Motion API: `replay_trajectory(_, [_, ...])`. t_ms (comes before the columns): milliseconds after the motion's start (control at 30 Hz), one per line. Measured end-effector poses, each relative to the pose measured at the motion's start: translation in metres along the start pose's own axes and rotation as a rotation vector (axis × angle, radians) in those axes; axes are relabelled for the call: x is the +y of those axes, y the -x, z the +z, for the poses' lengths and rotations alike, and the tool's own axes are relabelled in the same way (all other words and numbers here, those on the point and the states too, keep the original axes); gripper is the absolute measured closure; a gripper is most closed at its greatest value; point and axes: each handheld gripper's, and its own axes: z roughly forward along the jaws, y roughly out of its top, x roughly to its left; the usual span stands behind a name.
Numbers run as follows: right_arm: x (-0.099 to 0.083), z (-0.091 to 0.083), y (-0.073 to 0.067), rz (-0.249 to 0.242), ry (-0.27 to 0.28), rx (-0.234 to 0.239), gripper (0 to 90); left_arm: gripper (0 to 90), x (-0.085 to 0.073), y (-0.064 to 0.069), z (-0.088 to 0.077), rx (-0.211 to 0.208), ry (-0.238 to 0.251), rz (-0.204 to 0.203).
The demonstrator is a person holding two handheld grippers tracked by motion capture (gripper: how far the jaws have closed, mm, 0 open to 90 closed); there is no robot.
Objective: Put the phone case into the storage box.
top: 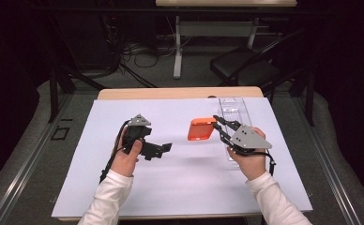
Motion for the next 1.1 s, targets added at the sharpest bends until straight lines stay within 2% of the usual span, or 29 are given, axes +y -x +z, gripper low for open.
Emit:
replay_trajectory(133, [0.003,0.002,0.012,-0.028,-0.009,0.007,80.7,0.4,0.0,-0.001,-0.003,-0.003,0.013,-0.005])
replay_trajectory(233, [0.002,0.004,0.02,-0.06,0.011,0.044,80.7,0.4,-0.001,-0.002,-0.004,-0.004,0.024,-0.018])
replay_trajectory(467, [-0.002,0.01,0.036,-0.073,-0.031,0.063,80.7,0.4,-0.002,-0.005,-0.004,-0.004,0.016,-0.024])
replay_trajectory(733, [-0.006,0.019,0.058,-0.041,-0.05,0.063,80.8,0.4,-0.003,-0.007,-0.003,-0.008,0.017,-0.031])
replay_trajectory(1000, [-0.007,0.033,0.074,-0.072,-0.105,0.064,80.7,0.4,-0.004,-0.008,-0.002,-0.011,0.017,-0.035])
replay_trajectory(1100, [-0.009,0.039,0.084,-0.053,-0.124,0.052,80.7,0.5,-0.004,-0.008,-0.001,-0.012,0.012,-0.031])
